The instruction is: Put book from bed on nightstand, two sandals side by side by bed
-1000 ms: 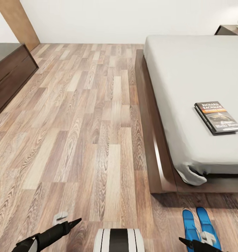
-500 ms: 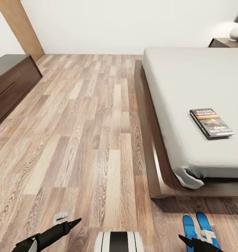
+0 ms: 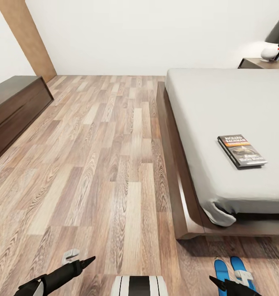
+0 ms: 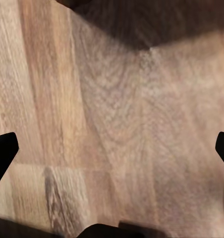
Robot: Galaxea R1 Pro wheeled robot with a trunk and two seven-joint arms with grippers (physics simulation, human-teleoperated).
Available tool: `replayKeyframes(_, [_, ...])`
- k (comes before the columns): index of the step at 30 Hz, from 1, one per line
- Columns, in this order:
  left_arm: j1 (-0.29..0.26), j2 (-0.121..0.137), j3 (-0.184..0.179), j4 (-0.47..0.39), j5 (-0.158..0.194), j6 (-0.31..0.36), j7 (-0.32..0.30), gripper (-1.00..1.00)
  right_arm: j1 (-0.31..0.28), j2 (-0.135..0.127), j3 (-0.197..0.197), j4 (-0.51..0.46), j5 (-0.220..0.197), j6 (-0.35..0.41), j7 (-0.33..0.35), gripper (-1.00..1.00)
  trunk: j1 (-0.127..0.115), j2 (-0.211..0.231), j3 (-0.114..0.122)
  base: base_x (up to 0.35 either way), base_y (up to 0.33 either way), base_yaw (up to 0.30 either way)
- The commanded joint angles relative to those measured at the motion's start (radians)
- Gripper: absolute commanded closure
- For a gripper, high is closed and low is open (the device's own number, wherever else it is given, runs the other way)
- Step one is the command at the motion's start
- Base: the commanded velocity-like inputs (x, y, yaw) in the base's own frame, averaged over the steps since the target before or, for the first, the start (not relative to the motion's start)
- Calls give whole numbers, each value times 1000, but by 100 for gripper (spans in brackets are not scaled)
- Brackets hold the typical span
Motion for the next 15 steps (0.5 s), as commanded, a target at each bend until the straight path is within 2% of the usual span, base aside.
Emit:
replayKeyframes(1, [-1, -1, 8, -1, -8, 9, -7, -100, 0, 1, -8, -1, 4, 7, 6, -100, -1, 0, 3, 0, 0, 0])
replayKeyframes(15, [-1, -1, 8, -1, -8, 9, -5, -100, -1, 1, -8, 0, 4, 7, 8, -100, -7, 3, 57, 0, 0, 0])
